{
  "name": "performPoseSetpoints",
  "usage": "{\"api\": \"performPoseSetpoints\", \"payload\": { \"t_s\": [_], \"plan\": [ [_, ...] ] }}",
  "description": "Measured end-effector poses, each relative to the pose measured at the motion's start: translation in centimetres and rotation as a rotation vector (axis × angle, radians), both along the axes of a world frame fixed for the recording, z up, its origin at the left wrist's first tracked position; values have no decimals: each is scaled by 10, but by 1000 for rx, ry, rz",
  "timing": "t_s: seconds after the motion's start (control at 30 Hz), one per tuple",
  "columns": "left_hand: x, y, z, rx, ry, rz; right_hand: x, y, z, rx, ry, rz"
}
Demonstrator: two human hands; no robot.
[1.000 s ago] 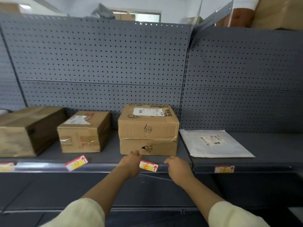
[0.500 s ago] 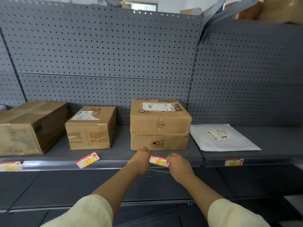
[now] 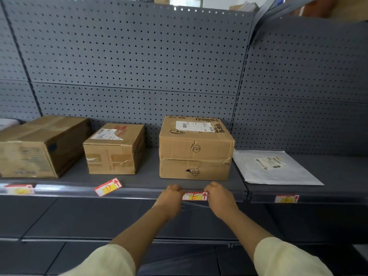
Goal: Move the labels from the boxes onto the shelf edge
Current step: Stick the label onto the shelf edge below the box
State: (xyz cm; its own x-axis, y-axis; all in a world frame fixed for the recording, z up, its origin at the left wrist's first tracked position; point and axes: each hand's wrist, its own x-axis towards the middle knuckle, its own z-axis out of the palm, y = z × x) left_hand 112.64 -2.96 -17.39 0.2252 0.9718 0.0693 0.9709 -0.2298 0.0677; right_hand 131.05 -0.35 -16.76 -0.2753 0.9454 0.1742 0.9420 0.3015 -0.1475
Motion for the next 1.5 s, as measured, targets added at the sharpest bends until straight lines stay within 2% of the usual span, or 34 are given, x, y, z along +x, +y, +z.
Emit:
{"api": "performPoseSetpoints", "payload": {
  "t_s": [0.23, 0.43, 0.7, 1.23, 1.5],
  "plan": [
    [9, 1, 8, 65, 117, 15, 0, -1, 4, 2, -23, 77],
    [15, 0, 7, 20, 172, -67, -3, -4, 3, 4, -97, 131],
    [14, 1, 4, 52, 108, -41, -3, -6, 3, 39, -124, 145],
    [17, 5, 7, -15, -6, -8, -8, -9, 7, 61, -187, 196],
    [15, -3, 12, -67, 3, -13, -12, -10, 6, 53, -199, 178]
  ]
}}
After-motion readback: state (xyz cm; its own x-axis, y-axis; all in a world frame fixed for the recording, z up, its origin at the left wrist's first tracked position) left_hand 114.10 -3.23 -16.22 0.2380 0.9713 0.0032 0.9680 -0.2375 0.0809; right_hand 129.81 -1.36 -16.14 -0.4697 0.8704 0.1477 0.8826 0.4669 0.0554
